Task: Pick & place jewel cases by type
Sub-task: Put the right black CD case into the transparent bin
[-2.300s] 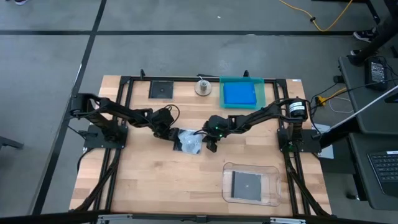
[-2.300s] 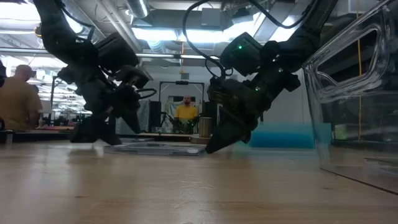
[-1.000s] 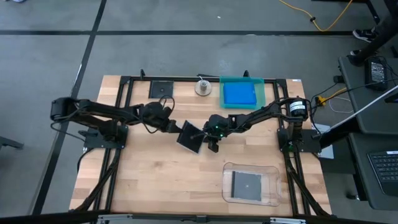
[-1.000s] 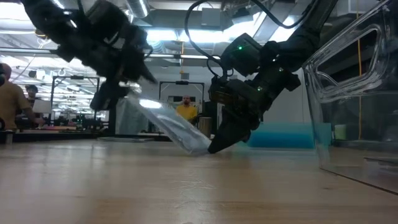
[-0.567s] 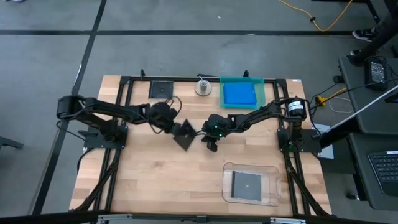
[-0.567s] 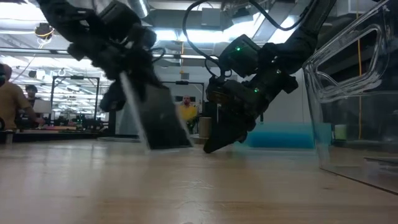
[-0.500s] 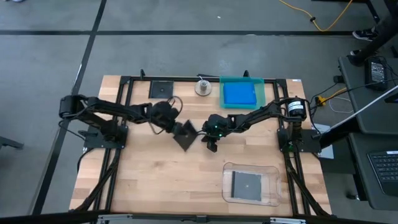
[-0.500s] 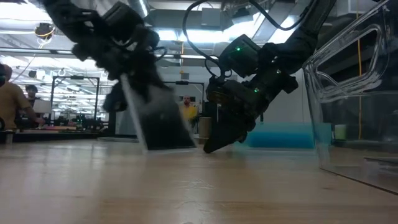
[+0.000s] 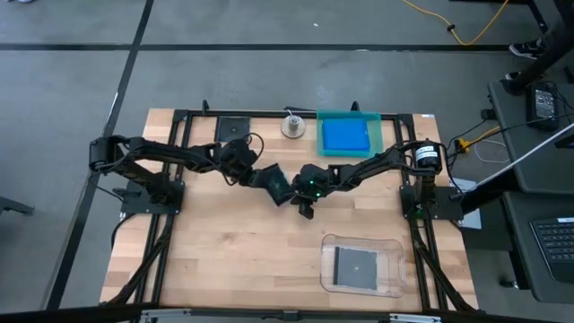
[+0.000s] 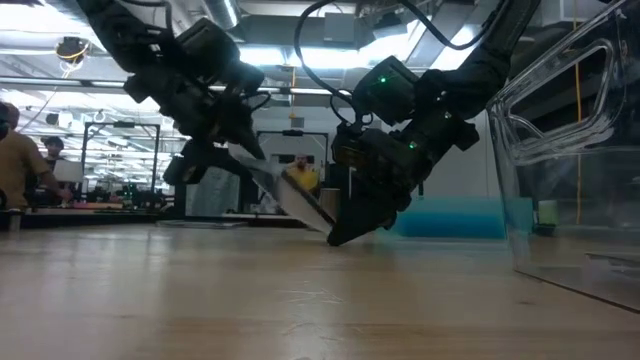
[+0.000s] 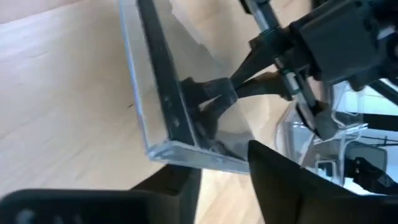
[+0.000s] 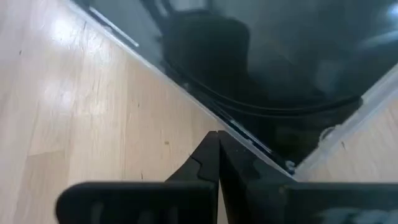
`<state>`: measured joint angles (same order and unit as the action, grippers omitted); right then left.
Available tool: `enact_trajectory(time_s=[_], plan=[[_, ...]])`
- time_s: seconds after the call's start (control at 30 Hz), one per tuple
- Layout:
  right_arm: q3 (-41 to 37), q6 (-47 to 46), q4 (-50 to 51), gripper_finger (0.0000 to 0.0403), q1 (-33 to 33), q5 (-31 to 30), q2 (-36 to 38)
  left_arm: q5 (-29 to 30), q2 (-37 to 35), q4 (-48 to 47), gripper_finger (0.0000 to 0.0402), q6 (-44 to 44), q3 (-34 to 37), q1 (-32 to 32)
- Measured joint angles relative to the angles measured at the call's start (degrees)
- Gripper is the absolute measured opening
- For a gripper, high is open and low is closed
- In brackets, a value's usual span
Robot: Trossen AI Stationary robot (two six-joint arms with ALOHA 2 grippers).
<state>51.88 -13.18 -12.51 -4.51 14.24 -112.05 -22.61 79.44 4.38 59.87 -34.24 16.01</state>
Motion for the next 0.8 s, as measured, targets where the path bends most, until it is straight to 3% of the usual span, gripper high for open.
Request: enact_trajectory(time_s=[0.23, 0.53, 0.8], plan=[[-0.04, -0.21, 0.23, 0.0004, 0.04, 0.24, 0.00, 0.61, 0.07, -1.73, 0.0035, -2.14, 0.02, 0.00], [-0.09, -1.52, 0.28, 0.0004, 0.22, 0.31, 0.02, 2.50, 0.42, -1.70, 0.0043, -3.25, 0.02, 0.64], [-0.11, -1.05, 2.35, 0.0004, 0.17, 2.47, 0.87, 5.25, -7.10, -4.36, 0.0033, -4.30, 0.11, 3.09]])
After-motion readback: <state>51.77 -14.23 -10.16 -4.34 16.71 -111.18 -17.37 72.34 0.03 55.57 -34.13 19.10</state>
